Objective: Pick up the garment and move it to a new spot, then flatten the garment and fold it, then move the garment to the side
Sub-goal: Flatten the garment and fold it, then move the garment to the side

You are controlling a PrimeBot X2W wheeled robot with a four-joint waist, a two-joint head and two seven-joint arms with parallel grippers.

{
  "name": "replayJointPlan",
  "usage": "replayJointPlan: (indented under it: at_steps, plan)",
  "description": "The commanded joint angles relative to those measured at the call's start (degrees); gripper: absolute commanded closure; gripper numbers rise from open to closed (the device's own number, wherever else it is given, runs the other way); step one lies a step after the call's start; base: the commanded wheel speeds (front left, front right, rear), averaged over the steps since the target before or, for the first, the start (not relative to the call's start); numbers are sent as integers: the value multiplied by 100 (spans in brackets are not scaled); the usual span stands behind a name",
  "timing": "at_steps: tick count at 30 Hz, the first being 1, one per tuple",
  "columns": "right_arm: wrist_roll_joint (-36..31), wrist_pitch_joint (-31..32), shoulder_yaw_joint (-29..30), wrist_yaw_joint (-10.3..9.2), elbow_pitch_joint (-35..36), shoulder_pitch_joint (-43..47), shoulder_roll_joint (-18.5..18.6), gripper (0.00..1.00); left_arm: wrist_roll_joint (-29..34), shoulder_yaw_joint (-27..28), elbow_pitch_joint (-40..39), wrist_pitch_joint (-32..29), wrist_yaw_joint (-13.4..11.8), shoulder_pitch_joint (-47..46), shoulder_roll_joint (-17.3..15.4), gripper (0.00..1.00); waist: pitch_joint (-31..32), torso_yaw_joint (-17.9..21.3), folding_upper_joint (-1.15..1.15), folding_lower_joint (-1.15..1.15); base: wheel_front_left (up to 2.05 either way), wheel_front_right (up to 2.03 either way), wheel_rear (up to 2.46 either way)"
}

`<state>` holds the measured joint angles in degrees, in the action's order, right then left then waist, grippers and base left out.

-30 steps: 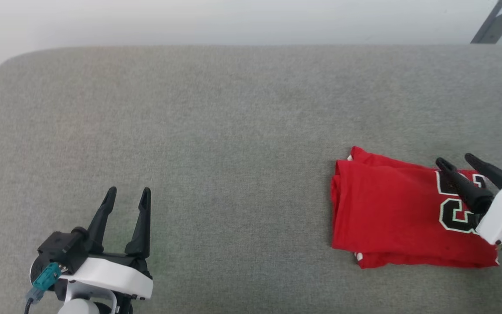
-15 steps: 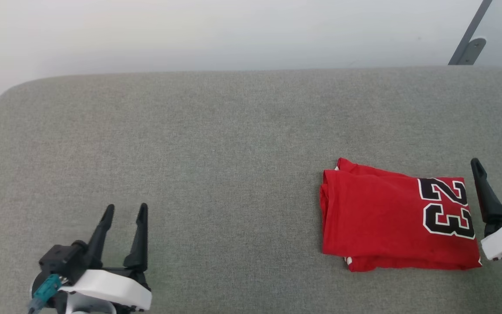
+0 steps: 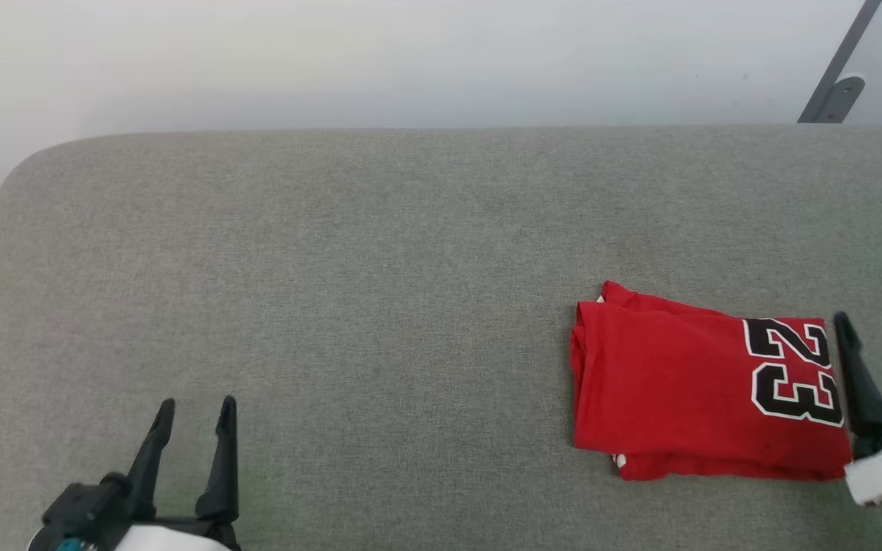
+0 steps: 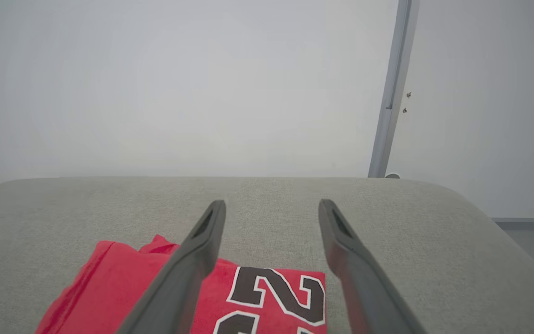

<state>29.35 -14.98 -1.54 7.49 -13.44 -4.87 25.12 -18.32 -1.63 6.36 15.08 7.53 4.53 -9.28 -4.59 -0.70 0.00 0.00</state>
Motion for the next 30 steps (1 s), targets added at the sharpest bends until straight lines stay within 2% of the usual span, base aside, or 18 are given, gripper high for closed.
replayJointPlan:
  at_steps: [1, 7, 15, 18, 22, 26, 30]
  plan:
    - [-89, -21, 179, 0, 132, 199, -91, 0, -8, 101, -111, 8, -8, 127, 44, 0, -27, -22, 0, 0, 0, 0, 0]
    - [-279, 20, 604, 0, 522, 630, -311, 0, 78, 253, -314, 8, -9, 307, 145, 0, -99, -64, 0, 0, 0, 0, 0]
    - [-394, 222, 716, 0, 809, 762, -445, 0, 125, 275, -383, 8, -9, 267, 175, 0, -162, -60, 0, 0, 0, 0, 0]
    - [-399, 508, 664, 0, 803, 696, -391, 0, 139, 246, -415, 8, -9, 149, 166, 0, -218, -35, 0, 0, 0, 0, 0]
    - [-386, 1281, 369, 0, 765, 485, -127, 0, 131, 167, -404, 9, -9, 29, 108, 0, -343, 71, 0, 0, 0, 0, 0]
    - [-112, 2411, -47, -1, 819, 231, 491, 0, 143, 112, -409, 8, -9, -172, 39, 0, -538, 214, 0, 0, 0, 0, 0]
    - [463, 3496, -252, 0, 986, -127, 1082, 0, 193, 33, -396, 8, -9, -458, -44, 0, -840, 308, 0, 0, 0, 0, 0]
